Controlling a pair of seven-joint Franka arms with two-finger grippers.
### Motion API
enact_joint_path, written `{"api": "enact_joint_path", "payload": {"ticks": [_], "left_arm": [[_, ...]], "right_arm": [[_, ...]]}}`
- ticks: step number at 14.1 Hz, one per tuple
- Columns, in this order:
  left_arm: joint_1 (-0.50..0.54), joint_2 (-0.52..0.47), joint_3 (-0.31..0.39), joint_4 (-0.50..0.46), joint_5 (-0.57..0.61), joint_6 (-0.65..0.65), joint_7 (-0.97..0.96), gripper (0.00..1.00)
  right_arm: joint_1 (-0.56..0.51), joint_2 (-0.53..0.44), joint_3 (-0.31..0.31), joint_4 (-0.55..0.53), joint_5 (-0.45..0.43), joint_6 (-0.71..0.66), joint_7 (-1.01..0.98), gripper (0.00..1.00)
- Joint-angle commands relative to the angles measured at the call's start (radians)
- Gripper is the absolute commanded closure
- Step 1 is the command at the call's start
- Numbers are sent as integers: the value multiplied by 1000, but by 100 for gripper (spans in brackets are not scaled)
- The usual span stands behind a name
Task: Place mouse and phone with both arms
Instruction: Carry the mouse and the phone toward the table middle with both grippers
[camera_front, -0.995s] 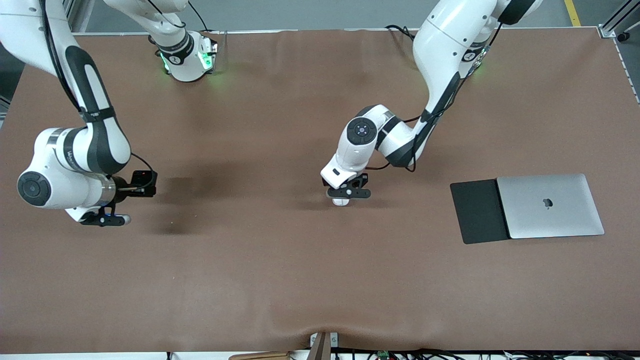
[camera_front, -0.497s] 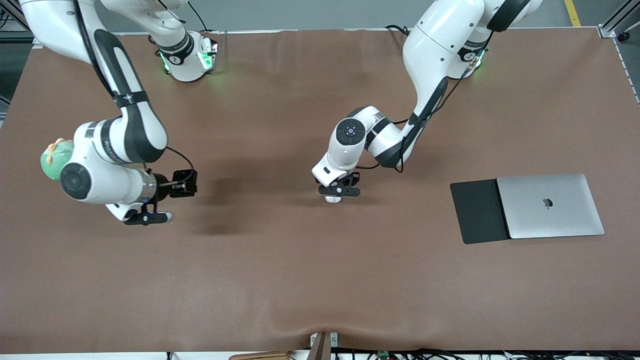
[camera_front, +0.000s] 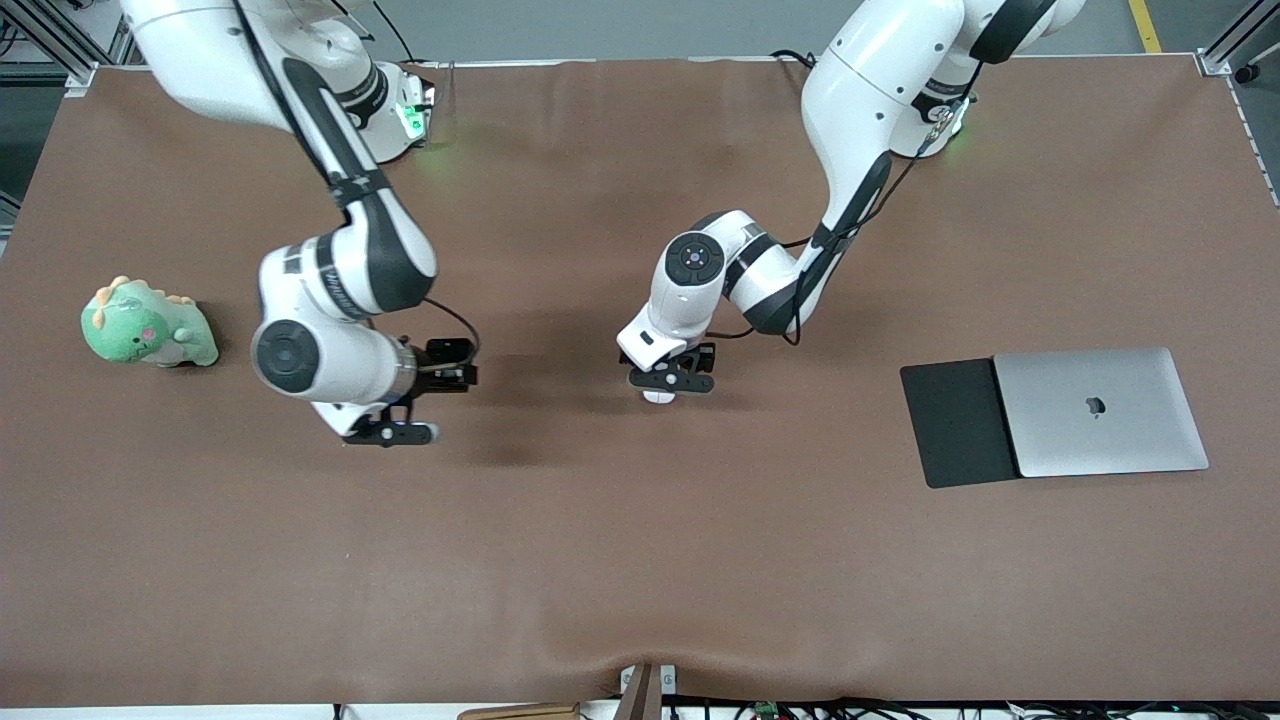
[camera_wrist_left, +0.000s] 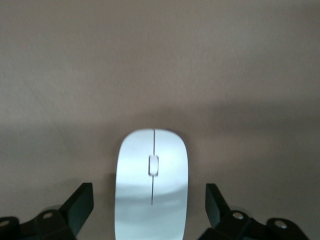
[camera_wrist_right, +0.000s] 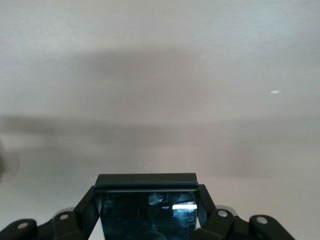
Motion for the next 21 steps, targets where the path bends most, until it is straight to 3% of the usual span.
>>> {"api": "enact_joint_path", "payload": {"ticks": [1, 4, 7, 14, 17, 18, 19, 21], "left_arm": [[10, -26, 11, 38, 36, -18, -28, 0], [137, -122, 3, 31, 38, -59, -20, 0], [197, -225, 14, 52, 38, -203, -19, 0], [362, -420, 2, 58, 16, -485, 92, 0], [405, -457, 2, 136, -4, -673, 115, 0], [406, -477, 2, 156, -13, -741, 125, 0], [406, -498, 11, 161, -13, -774, 136, 0], [460, -506, 8, 184, -21, -788, 243, 0]], "right_arm": [[44, 86, -8, 96, 38, 10, 74, 48], [102, 170, -8, 187, 59, 18, 154, 48], [160, 230, -8, 211, 59, 126, 255, 48], [272, 325, -10, 265, 56, 234, 360, 48], [306, 362, -13, 284, 47, 272, 387, 47], [308, 362, -13, 282, 45, 286, 387, 38], [312, 362, -13, 282, 47, 286, 389, 0], [311, 355, -13, 282, 48, 280, 395, 0]]}}
